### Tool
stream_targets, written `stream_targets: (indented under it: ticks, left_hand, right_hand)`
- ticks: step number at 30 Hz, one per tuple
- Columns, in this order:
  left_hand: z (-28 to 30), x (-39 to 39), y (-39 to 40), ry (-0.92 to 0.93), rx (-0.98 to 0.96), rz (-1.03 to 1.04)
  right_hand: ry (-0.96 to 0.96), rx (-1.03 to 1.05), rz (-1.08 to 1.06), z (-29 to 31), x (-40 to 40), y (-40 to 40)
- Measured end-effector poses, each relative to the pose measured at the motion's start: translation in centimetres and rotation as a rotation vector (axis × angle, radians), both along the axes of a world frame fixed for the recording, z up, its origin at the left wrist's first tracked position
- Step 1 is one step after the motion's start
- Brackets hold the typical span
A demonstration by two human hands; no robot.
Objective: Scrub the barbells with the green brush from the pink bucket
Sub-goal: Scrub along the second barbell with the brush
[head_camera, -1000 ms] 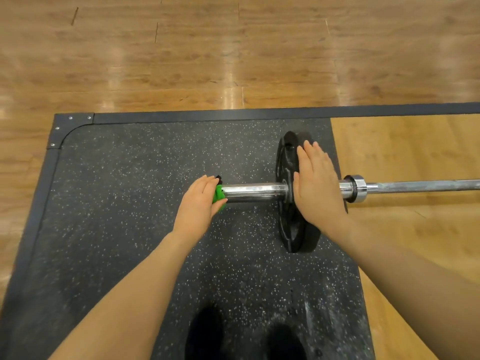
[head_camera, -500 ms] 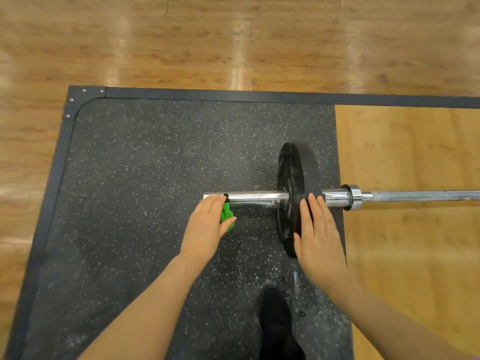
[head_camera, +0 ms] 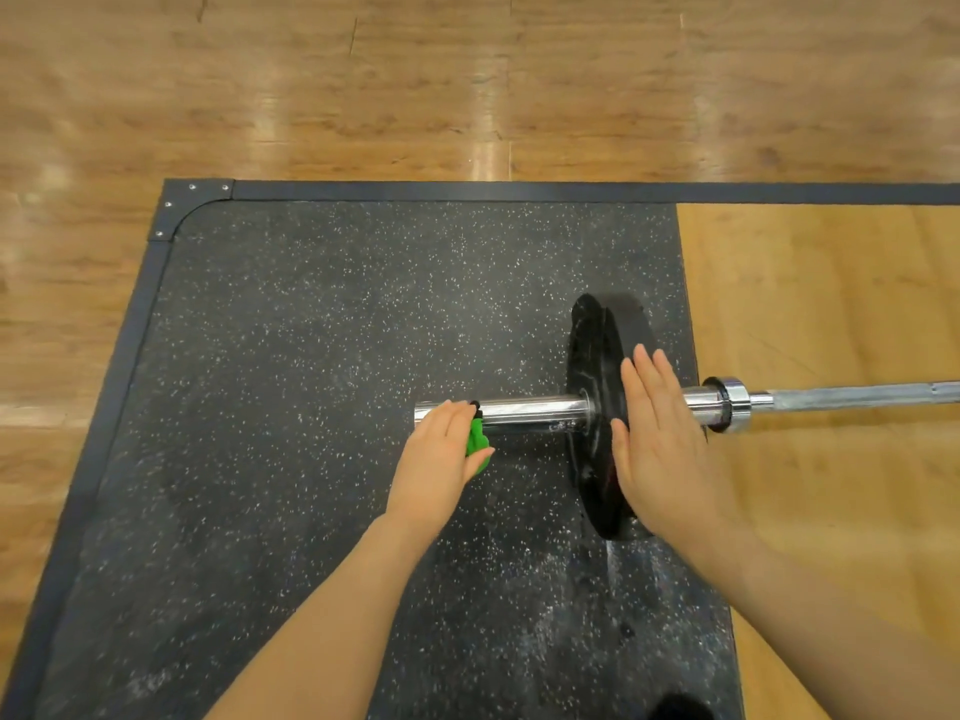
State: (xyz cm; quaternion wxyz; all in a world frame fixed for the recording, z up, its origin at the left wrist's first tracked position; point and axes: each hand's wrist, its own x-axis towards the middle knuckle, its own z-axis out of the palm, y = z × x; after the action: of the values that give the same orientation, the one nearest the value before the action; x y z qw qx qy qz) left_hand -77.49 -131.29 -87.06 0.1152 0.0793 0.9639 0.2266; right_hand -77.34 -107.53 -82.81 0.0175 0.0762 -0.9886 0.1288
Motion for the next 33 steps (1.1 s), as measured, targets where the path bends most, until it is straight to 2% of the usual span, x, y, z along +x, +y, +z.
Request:
stream_targets:
  ticks: [4,9,13,17,21,26,33]
  left_hand:
    - [-2.1,-2.1,2.2,0.063,0.012,-0.032]
    - [-4.5,-4.0,5.4,0.099,-0.012,-0.117]
    - [-5.8,-4.1,5.4,0.252,-0.191,-0.263]
    - [-7.5,-3.8,3.8,0.407,-0.205,-0.324]
    - [-8.3,-3.0,0.2,0.491,-0.207,-0.287]
    - [-8.7,-2.5,-4.6,0.487,-0.210,-0.229]
    - [-8.1,-3.4,-1.7,0.468,-0.223,-0.193]
  right_hand:
    - [0.110,-0.098,-0.020,-2.0,0.6,-0.1]
    - [0.217,-0.005,0.063,-2.0,0.4,1.0]
    - [0.202,0.033,0.110,-1.5,-0.5,2.2]
    - [0.193,-0.039,0.087,-3.0,-0.4,1.7]
    - [0.193,-0.088,0.095,-3.3,-0.2,1.9]
    - [0.201,-0.119,0.090,-3.7,0.1,1.9]
    - [0.220,-0.146,0.068,-3.6,0.5,1.7]
